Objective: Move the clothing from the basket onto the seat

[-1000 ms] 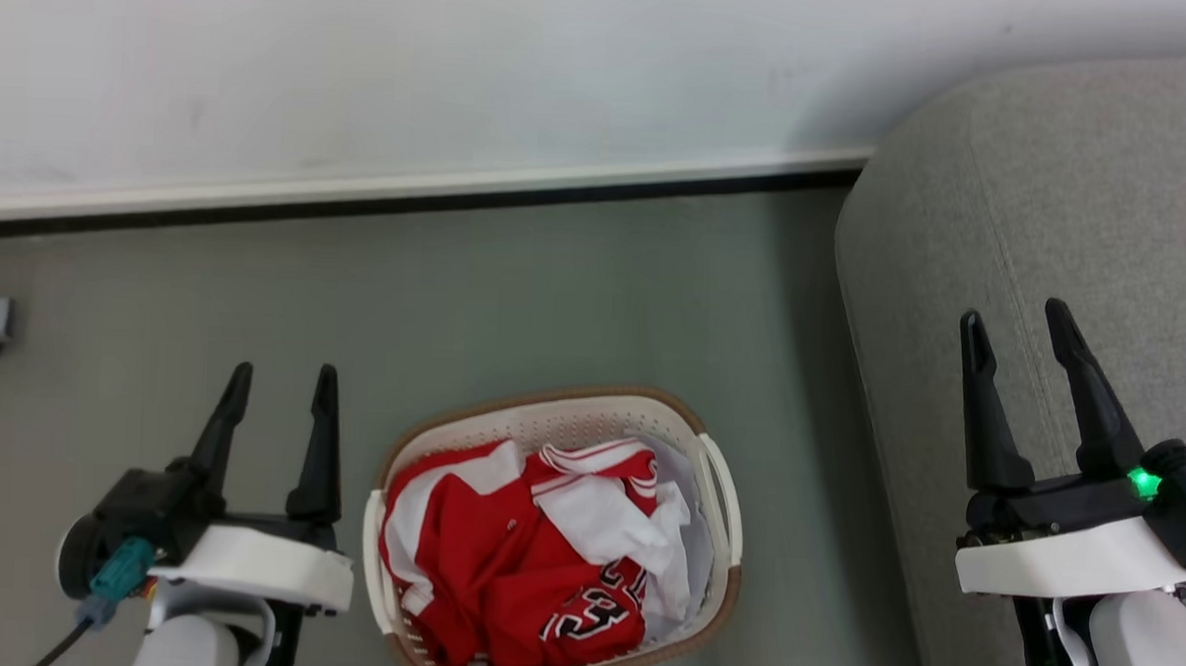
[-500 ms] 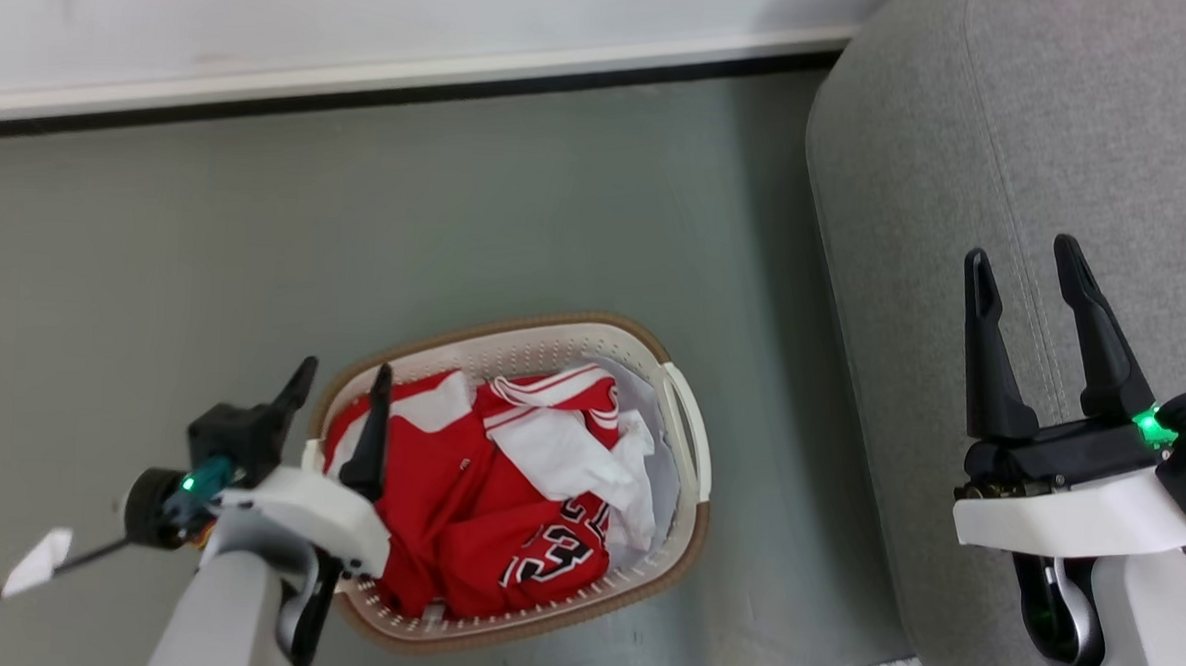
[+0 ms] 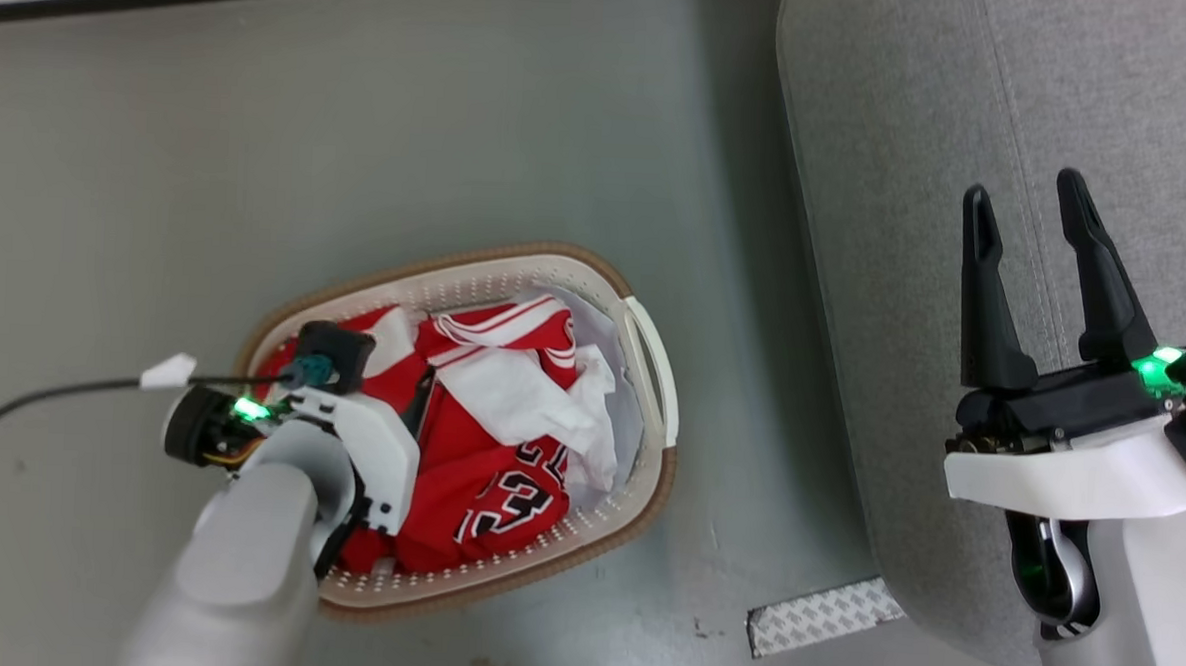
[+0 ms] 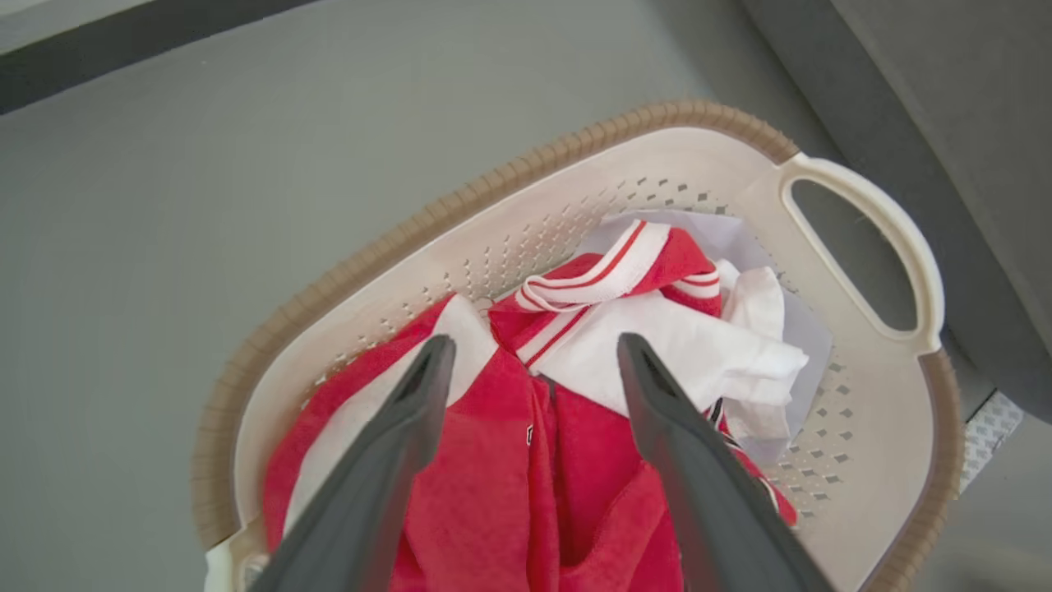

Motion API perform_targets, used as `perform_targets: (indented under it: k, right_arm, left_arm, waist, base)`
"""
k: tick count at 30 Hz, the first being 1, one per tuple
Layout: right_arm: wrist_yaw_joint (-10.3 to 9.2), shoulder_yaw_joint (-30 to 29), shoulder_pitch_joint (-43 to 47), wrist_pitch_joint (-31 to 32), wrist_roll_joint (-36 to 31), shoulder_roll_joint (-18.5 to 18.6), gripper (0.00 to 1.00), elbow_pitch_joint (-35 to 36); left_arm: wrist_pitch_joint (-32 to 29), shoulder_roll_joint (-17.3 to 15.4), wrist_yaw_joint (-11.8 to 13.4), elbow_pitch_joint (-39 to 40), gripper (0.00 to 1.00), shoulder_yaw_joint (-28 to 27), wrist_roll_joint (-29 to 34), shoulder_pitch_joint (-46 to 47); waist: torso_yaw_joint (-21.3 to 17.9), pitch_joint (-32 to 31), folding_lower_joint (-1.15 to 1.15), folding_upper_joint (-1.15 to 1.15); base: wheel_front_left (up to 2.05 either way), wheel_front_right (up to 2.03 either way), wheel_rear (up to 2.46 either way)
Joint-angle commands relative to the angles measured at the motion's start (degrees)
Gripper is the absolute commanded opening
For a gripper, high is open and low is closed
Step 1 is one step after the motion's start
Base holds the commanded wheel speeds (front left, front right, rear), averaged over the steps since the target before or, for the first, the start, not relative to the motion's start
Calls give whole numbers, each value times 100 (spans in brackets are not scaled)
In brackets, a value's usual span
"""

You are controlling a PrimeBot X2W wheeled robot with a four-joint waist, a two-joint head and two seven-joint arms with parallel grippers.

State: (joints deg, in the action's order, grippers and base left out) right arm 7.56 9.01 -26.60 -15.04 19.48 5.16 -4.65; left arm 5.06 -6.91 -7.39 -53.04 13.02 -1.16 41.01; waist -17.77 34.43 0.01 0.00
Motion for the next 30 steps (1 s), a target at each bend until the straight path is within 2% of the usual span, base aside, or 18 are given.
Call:
perform_targets:
  k: [1, 14, 24, 27, 28, 29, 30]
  right_arm:
    - [-14, 18, -134, -20, 18, -33, 100, 47]
    - [-14, 87, -420, -20, 86, -182, 100, 202]
    - [-14, 185, -616, -20, 149, -228, 100, 285]
    - [-14, 192, -619, -20, 214, -229, 100, 313]
    - [-14, 189, -613, -20, 235, -230, 100, 317]
    - [-14, 186, -605, -20, 246, -230, 100, 326]
    - [-14, 182, -600, -20, 265, -231, 100, 324]
  left_arm:
    - [-173, -118, -11, -281, 100, 143, 104, 232]
    - [-1063, -348, -2, -1677, 100, 1274, 92, 1241]
    - [-1646, -711, -2, -1974, 100, 1878, -121, 1594]
    - [-1622, -692, -2, -1990, 100, 2025, -218, 1587]
    - [-1616, -692, -2, -1993, 72, 2072, -229, 1592]
    - [-1611, -701, -2, -1999, 13, 2122, -256, 1595]
    - [-1557, -693, -2, -1997, 0, 2163, -314, 1596]
  waist:
    - [-132, 239, -1, 0]
    - [-581, 1149, -1, 0]
    - [-826, 1693, -1, 0]
    - [-838, 1749, -1, 0]
    - [-836, 1758, -1, 0]
    - [-835, 1764, -1, 0]
    - [-834, 1768, -1, 0]
  base:
    - [0, 0, 0]
    - [0, 0, 0]
    - [0, 0, 0]
    - [0, 0, 0]
    - [0, 0, 0]
    - [0, 0, 0]
    - [0, 0, 0]
